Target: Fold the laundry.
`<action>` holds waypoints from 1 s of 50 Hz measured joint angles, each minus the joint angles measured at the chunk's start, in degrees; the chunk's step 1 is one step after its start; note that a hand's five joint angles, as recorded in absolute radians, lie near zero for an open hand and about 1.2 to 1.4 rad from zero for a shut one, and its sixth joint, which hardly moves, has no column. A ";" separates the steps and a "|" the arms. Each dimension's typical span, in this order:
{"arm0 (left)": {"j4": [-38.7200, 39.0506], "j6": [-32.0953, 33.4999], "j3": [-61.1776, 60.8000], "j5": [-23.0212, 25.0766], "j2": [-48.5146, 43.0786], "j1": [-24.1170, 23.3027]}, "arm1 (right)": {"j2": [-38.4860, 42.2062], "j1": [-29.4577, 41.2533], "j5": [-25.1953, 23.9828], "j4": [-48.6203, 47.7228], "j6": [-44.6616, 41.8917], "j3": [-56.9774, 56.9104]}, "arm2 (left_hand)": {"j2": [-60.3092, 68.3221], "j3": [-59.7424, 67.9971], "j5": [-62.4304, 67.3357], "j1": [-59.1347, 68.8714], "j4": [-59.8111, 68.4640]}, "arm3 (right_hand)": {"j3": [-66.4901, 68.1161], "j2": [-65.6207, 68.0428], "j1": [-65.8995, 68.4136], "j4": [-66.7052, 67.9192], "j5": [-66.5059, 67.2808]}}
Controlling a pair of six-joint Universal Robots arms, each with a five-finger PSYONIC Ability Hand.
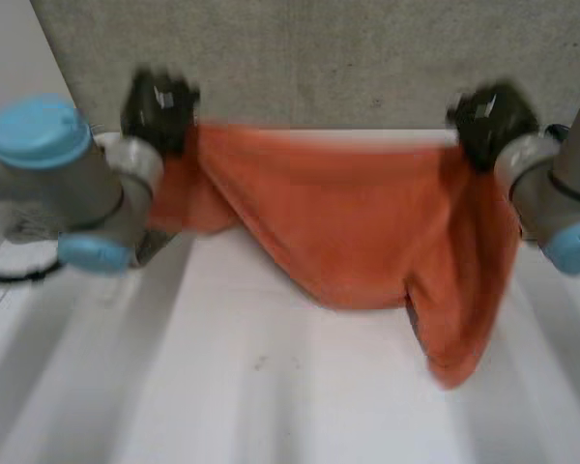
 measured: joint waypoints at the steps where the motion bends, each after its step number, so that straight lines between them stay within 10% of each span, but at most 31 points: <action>1: 1.52 -0.08 2.60 -0.02 -0.40 0.09 | 0.07 0.03 0.95 -4.80 0.11 -1.64 | 0.00 0.00 0.00 0.00 0.00 | 0.00 -0.01 0.00 0.00 0.00; 13: 12.63 -0.87 11.65 -0.23 2.80 0.59 | -5.15 2.44 2.08 -32.55 -0.11 -2.16 | 0.00 0.00 0.00 0.00 0.01 | 0.00 -0.01 0.00 0.02 0.01; 40: 8.80 -0.20 -46.52 0.45 13.52 -1.61 | -8.31 2.62 -1.21 -15.74 0.50 40.88 | -0.97 -0.83 0.00 -0.01 -1.23 | 0.00 -0.01 0.00 0.02 -0.01; 50: 8.37 -0.70 -47.36 1.64 12.35 2.65 | -13.20 -3.62 -7.16 -13.37 6.22 44.77 | -32.31 -31.86 -30.09 -29.18 -32.72 | 0.00 -0.01 0.00 0.03 0.01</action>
